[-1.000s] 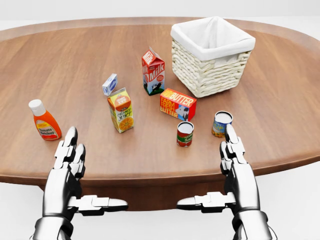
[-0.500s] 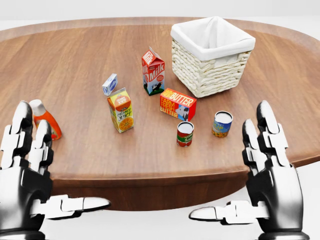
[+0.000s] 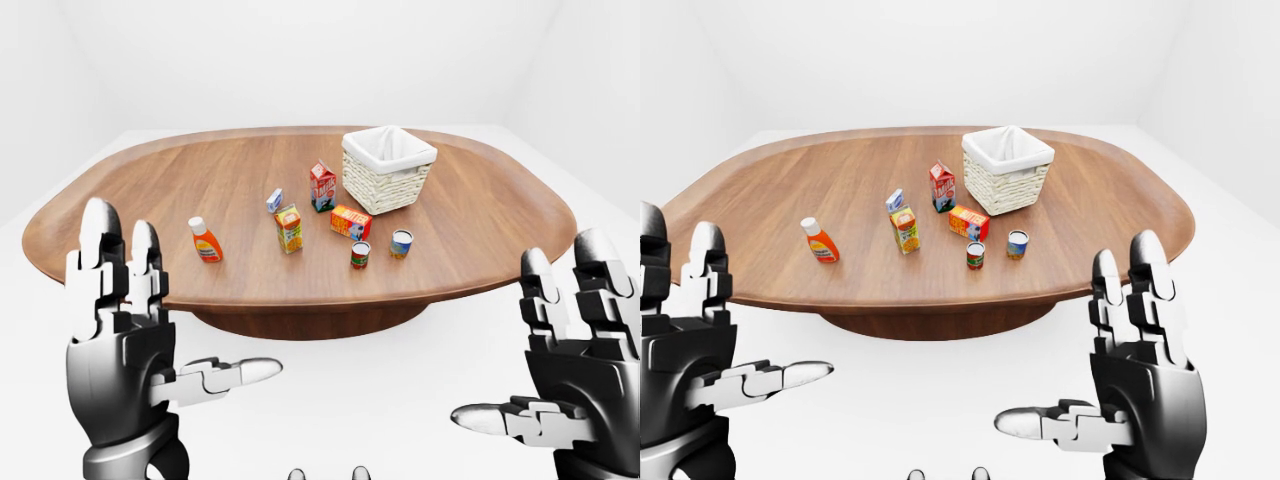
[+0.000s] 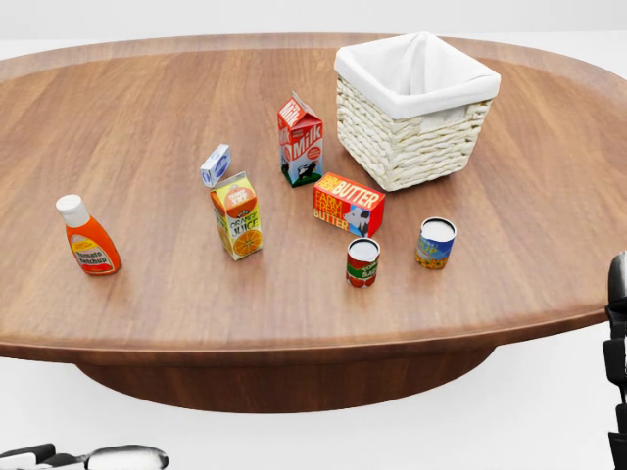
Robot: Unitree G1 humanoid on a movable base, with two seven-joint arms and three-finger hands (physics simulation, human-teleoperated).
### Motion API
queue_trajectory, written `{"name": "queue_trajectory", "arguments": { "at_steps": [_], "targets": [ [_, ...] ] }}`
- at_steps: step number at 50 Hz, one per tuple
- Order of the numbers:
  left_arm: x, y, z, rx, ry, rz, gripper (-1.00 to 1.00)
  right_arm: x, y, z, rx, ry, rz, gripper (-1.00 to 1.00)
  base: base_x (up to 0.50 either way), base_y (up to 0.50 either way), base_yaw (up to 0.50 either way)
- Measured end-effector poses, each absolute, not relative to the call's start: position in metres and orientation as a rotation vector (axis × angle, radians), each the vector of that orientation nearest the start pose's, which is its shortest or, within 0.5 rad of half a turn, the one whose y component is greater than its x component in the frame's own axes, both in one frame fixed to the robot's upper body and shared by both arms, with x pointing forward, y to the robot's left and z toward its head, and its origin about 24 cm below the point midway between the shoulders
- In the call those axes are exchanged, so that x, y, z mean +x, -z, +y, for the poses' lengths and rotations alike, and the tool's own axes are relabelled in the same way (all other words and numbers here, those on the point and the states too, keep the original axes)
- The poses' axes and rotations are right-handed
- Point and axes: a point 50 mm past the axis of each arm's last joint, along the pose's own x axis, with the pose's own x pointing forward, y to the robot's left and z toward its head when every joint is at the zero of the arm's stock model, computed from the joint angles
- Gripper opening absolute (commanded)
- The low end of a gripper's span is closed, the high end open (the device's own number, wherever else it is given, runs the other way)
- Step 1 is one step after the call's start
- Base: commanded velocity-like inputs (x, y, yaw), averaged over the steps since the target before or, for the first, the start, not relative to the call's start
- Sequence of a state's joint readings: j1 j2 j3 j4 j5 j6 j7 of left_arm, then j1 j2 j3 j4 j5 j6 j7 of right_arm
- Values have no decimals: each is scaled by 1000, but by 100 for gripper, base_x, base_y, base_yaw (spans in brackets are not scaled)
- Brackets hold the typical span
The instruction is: Pick up the orange juice, and put it in the basket.
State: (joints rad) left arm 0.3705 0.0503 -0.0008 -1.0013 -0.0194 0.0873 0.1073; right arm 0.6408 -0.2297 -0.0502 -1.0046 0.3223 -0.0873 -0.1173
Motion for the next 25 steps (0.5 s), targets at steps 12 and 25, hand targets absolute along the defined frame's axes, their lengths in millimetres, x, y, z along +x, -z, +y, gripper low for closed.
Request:
{"name": "queue_trajectory", "arguments": {
  "at_steps": [12, 25],
  "targets": [
    [141, -189, 165, 61, -154, -582, 100, 113, -173, -183, 77, 72, -446, 100, 0, 0, 0],
    [140, -191, 162, 72, -149, -588, 100, 114, -176, -177, 83, 33, -467, 100, 38, -31, 0]
  ]
}}
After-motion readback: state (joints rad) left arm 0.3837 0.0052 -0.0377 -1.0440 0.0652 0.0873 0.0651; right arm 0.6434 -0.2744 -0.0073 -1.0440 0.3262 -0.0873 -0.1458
